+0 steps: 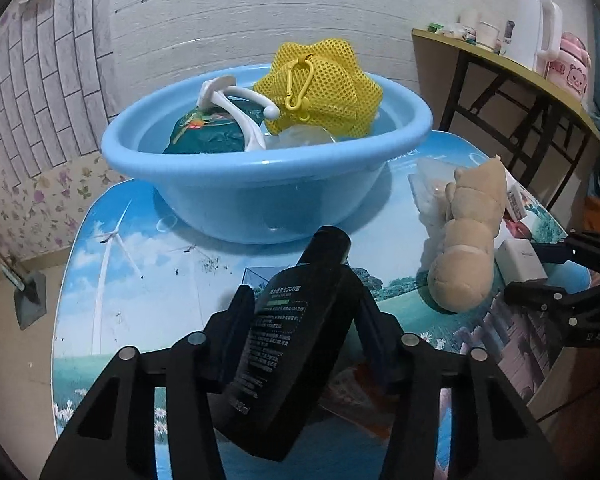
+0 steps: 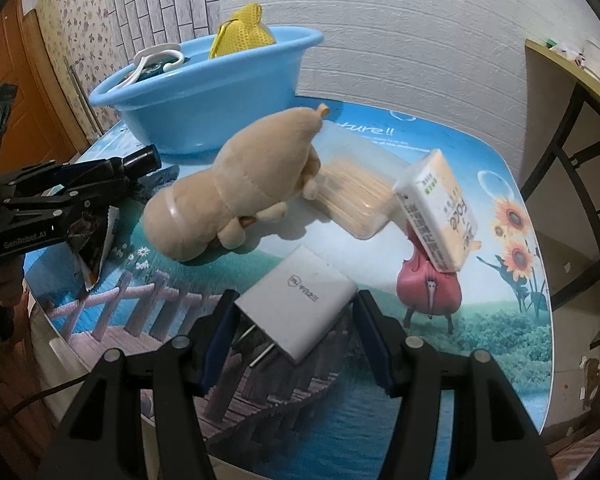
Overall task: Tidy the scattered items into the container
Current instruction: 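Close the left gripper around the black bottle's neck, then lift the bottle upright with left gripper while right grasps the white charger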
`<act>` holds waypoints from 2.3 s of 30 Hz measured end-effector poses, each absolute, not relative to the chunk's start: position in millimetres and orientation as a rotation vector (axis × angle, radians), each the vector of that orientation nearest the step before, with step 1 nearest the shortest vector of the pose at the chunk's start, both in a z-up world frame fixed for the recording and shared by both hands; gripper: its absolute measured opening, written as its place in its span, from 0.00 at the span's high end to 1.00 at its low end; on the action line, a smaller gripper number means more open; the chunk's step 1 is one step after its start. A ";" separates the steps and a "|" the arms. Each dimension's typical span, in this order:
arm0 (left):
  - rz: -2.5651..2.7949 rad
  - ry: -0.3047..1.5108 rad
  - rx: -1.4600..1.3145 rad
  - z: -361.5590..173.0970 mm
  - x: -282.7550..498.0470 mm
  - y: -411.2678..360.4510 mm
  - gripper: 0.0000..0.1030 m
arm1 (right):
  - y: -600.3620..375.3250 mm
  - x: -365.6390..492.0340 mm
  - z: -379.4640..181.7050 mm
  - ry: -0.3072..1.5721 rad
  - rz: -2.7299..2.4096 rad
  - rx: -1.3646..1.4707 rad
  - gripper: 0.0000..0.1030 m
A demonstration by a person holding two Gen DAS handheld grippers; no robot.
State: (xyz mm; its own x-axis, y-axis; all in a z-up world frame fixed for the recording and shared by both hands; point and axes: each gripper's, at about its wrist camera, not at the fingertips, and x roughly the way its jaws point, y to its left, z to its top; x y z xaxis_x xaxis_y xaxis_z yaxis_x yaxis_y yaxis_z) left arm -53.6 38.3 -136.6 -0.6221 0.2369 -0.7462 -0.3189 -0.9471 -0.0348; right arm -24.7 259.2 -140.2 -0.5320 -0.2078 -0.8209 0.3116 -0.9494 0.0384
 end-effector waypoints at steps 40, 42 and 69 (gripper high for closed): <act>2.637 0.002 -1.256 -139.2 -29.5 -17.4 0.65 | 246.8 0.2 -132.8 0.287 -2.418 1.314 0.44; 2.661 0.006 -1.256 -143.2 -28.4 -18.1 0.60 | 252.3 -0.9 -133.4 0.248 -2.431 1.328 0.44; 2.749 0.054 -1.227 -166.4 -20.5 -15.8 0.00 | 245.0 -9.1 -143.1 0.179 -2.520 1.238 0.07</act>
